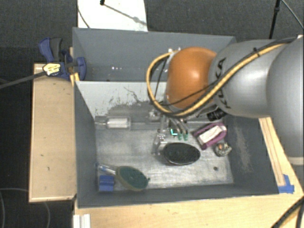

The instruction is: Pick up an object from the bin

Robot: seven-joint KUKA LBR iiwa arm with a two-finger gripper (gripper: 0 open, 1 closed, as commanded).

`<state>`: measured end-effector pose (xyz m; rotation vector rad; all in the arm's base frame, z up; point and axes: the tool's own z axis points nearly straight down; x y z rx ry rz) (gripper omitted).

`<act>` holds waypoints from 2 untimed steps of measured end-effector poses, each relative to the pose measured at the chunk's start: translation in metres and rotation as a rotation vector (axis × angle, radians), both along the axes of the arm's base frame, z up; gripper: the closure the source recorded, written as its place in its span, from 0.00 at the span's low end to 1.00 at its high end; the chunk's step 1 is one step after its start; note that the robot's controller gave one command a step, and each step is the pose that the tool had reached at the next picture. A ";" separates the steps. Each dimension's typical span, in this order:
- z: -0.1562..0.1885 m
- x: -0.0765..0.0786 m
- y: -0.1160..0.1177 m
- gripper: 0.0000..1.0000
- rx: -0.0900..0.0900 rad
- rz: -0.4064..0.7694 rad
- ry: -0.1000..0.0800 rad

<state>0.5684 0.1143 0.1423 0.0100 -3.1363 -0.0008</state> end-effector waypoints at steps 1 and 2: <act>-0.070 0.007 -0.054 0.00 0.003 0.235 -0.012; -0.069 0.016 -0.091 0.00 0.003 0.255 -0.017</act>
Offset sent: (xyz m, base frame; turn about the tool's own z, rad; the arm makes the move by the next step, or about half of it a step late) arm 0.0045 -0.0540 -0.0723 -0.2371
